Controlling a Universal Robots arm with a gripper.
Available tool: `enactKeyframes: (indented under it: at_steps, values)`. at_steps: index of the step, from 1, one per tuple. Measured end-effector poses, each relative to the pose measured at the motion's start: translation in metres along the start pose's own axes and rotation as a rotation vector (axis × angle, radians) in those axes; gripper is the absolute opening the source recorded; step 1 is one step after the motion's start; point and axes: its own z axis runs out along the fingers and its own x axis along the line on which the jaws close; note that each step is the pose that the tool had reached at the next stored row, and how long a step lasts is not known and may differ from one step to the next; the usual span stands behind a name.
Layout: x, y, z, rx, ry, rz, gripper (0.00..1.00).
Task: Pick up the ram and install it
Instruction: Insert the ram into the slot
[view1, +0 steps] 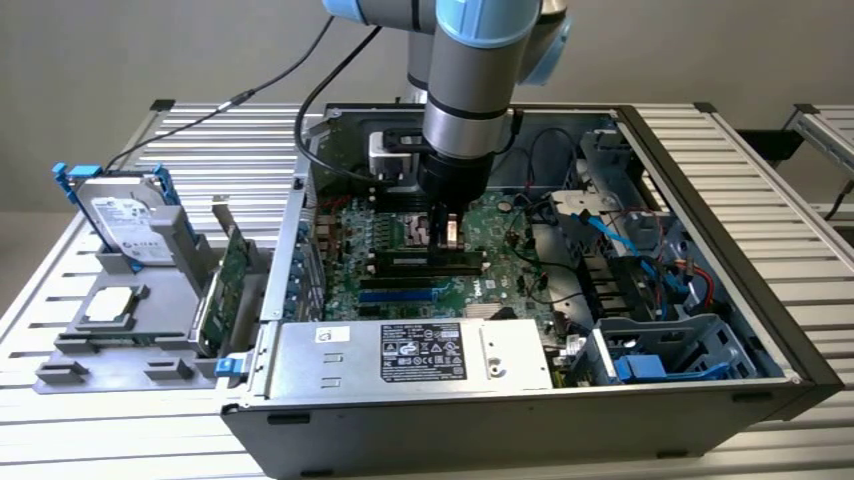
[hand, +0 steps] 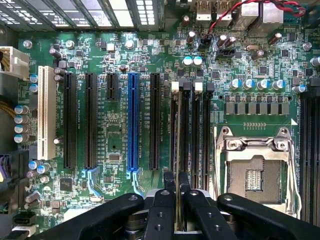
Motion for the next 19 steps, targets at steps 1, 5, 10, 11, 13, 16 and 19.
enactKeyframes:
  at_steps: [1,5,10,11,13,16,19]
  values:
    - [0.0,0.0,0.0,0.0,0.0009,0.0,0.14]
    - [0.0,0.0,0.0003,0.0,0.0034,0.0,0.14]
    - [0.0,0.0,0.0012,0.0,0.0056,0.0,0.14]
    - [0.0,0.0,0.0016,0.0001,0.0062,0.0,0.14]
    - [0.0,0.0001,0.0028,0.0,0.0078,0.0,0.14]
    - [-0.0001,0.0003,0.0046,0.0,0.0106,0.001,0.14]
    - [-0.0003,0.0006,0.0056,0.0,0.0139,0.001,0.14]
